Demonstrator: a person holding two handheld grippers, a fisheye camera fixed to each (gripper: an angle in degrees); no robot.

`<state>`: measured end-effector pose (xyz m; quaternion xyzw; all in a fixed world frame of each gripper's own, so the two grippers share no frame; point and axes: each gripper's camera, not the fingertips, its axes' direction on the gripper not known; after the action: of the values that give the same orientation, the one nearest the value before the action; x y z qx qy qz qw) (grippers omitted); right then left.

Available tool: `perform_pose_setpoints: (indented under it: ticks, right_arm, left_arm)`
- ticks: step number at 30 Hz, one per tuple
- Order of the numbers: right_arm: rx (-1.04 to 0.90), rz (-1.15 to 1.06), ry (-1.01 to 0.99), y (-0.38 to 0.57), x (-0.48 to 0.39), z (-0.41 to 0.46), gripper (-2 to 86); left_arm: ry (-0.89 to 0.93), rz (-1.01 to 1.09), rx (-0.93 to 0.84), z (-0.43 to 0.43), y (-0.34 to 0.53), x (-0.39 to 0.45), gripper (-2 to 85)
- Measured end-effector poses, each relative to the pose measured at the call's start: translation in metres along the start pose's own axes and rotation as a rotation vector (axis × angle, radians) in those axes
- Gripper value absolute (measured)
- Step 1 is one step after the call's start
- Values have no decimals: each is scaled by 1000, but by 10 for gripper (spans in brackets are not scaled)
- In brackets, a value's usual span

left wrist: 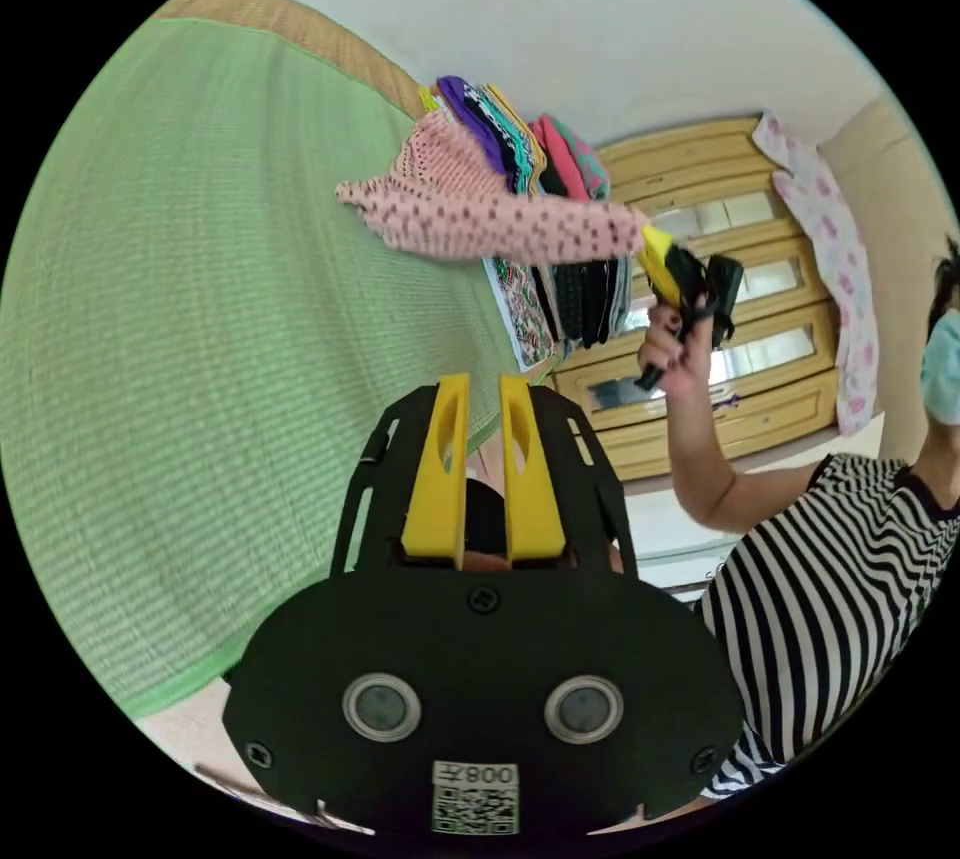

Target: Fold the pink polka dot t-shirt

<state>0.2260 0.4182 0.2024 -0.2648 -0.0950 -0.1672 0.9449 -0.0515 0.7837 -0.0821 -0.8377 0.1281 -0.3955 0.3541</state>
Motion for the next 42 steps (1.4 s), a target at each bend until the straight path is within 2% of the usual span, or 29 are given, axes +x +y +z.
perform_pose_setpoints:
  ticks: [5, 12, 19, 22, 27, 31, 34, 35, 42]
  right_arm:
    - [-35, 37, -75, 37, -52, 11, 3]
    - [-34, 38, -65, 70, -116, 9, 4]
    - [-20, 51, -17, 90, -150, 4, 4]
    - [7, 63, 4, 95, -157, -4, 4]
    - [54, 73, 18, 100, -165, -14, 5]
    - [71, 75, 29, 99, -172, -17, 5]
    - [81, 77, 41, 96, -175, -20, 5]
    - [85, 77, 47, 94, -177, -21, 5]
    - [186, 142, 123, 96, -171, -41, 5]
  left_arm:
    - [18, -56, 69, -56, 40, 1, 87]
    - [170, -225, 193, -100, 81, -17, 111]
    - [87, -276, 110, -104, 86, -12, 118]
    - [29, -173, 74, -112, 93, 11, 119]
    - [-261, 147, -66, -113, 96, 78, 126]
    - [-374, 365, -204, -88, 89, 122, 122]
    - [-466, 482, -358, -56, 91, 144, 91]
    - [-493, 497, -387, -49, 94, 149, 55]
    - [-403, 545, -309, -85, 112, 195, 9]
